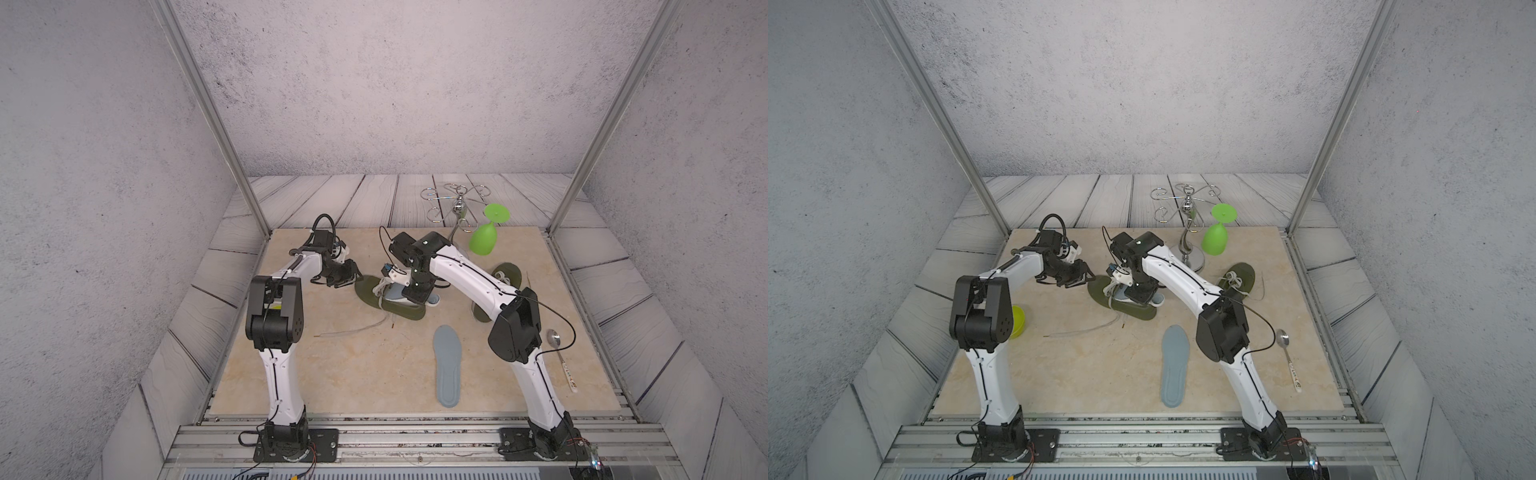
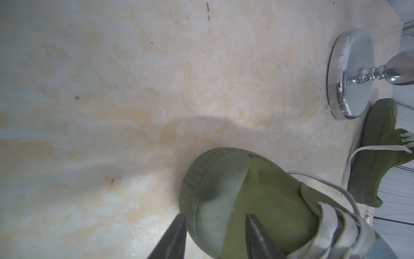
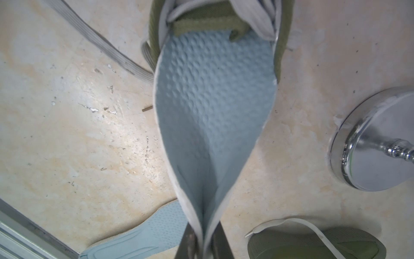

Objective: Insert the insole into the shoe

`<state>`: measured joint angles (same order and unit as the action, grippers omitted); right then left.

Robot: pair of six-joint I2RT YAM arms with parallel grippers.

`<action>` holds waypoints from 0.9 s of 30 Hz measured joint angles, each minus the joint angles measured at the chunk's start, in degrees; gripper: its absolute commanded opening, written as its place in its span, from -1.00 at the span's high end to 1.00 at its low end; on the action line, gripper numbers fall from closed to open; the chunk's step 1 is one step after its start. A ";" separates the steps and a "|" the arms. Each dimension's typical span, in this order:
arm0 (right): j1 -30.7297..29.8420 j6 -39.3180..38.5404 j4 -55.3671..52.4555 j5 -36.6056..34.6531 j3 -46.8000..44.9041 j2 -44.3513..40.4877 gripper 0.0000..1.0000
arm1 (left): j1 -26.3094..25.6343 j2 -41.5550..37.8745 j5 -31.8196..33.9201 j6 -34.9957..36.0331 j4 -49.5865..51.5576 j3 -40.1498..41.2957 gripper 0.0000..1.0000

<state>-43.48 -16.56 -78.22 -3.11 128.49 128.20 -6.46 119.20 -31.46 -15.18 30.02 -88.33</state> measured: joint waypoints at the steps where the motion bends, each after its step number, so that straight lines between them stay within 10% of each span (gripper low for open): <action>1: 0.00 -0.07 -0.15 0.00 0.20 0.13 0.81 | 0.00 0.09 0.22 0.04 -0.13 0.02 0.11; 27: 0.11 -0.46 -2.64 -0.68 8.35 7.39 0.82 | -2.10 3.82 1.92 0.79 -3.93 -1.29 0.22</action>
<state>-43.38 -17.02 -80.86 -3.79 136.84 135.59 -8.56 123.02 -29.54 -14.39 26.09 -89.62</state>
